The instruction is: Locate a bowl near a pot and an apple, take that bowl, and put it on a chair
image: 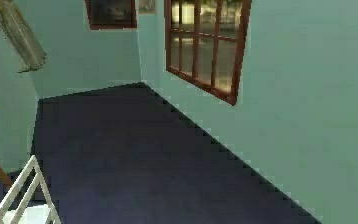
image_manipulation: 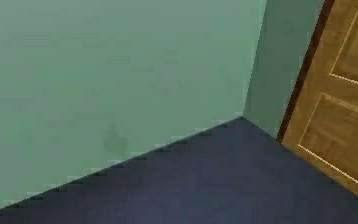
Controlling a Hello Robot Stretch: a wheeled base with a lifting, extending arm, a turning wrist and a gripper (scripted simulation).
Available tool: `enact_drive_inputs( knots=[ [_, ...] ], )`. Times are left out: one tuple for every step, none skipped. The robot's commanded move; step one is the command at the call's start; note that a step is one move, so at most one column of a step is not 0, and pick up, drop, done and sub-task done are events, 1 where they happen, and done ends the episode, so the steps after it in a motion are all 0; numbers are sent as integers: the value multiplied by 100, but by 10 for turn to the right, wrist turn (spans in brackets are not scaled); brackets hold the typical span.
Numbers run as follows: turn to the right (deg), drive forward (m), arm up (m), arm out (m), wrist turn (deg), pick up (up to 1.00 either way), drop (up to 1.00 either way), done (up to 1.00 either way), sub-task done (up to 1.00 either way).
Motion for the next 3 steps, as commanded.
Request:
enact_drive_inputs(
  knots=[
    [450, 0, 0, 0, 0, 0, 0, 0, 0],
    [450, 0, 0, 0, 0, 0, 0, 0, 0],
    [450, 0, 0, 0, 0, 0, 0, 0, 0]
  ],
)
